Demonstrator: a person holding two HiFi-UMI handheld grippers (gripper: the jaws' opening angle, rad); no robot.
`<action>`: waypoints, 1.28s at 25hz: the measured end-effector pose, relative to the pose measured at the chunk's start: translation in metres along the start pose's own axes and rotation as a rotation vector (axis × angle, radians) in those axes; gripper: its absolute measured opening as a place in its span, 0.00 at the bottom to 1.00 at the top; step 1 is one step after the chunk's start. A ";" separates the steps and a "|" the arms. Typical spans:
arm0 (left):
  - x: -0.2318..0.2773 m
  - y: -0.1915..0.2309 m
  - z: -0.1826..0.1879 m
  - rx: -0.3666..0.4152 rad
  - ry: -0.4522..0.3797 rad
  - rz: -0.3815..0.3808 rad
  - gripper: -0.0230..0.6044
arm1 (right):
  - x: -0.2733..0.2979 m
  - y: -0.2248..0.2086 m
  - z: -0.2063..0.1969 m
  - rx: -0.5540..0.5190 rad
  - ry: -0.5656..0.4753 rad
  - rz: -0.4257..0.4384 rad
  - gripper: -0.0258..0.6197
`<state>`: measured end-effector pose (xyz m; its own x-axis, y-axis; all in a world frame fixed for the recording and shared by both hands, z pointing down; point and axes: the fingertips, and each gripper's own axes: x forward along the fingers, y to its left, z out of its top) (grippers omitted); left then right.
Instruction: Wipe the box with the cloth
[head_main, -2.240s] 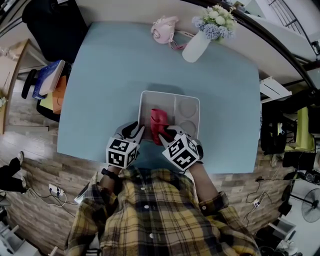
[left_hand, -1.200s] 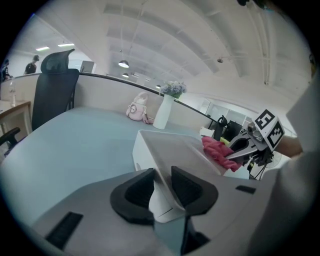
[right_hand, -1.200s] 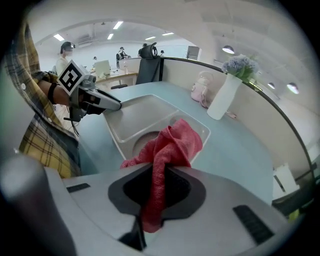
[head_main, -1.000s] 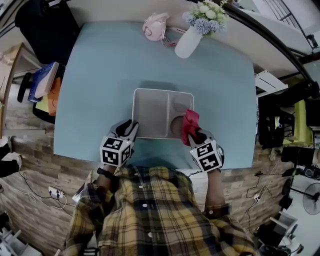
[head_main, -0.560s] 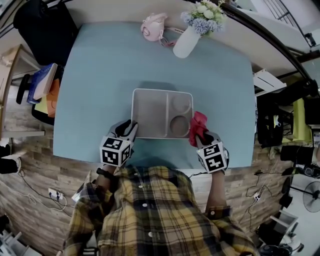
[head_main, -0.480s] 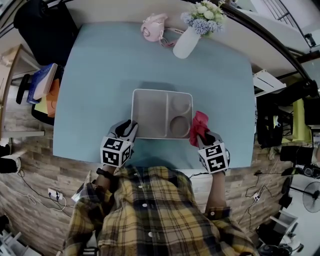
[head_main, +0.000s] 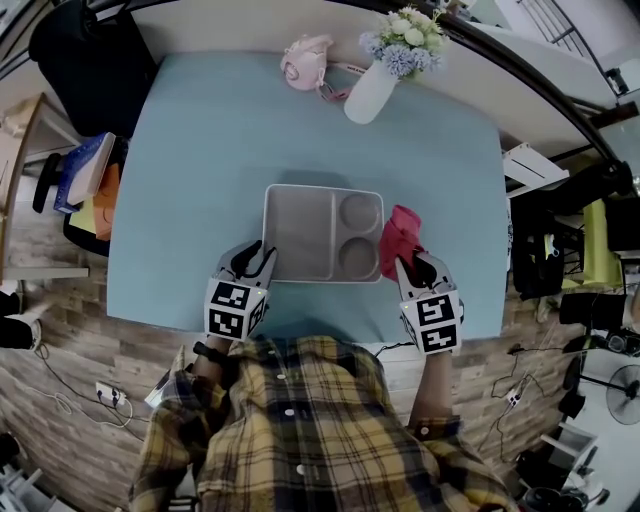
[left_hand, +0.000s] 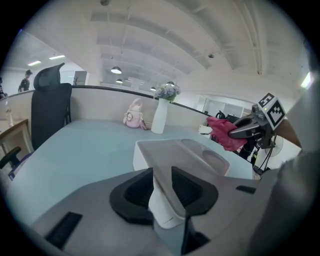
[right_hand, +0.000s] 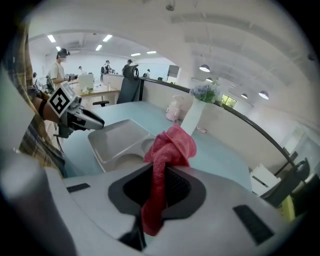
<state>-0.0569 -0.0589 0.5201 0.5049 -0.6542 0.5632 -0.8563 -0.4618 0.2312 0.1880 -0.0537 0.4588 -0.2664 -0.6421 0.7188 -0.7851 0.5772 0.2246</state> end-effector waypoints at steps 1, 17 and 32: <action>-0.002 -0.001 0.008 0.001 -0.025 -0.001 0.22 | -0.001 -0.002 0.009 0.017 -0.043 -0.001 0.11; -0.072 -0.004 0.120 0.006 -0.375 -0.016 0.03 | -0.031 0.009 0.117 0.329 -0.573 0.076 0.11; -0.090 -0.008 0.125 0.063 -0.377 0.007 0.02 | -0.046 0.006 0.109 0.311 -0.597 0.012 0.11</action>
<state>-0.0816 -0.0717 0.3683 0.5138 -0.8264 0.2306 -0.8574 -0.4848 0.1727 0.1348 -0.0755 0.3554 -0.4696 -0.8569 0.2125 -0.8807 0.4715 -0.0453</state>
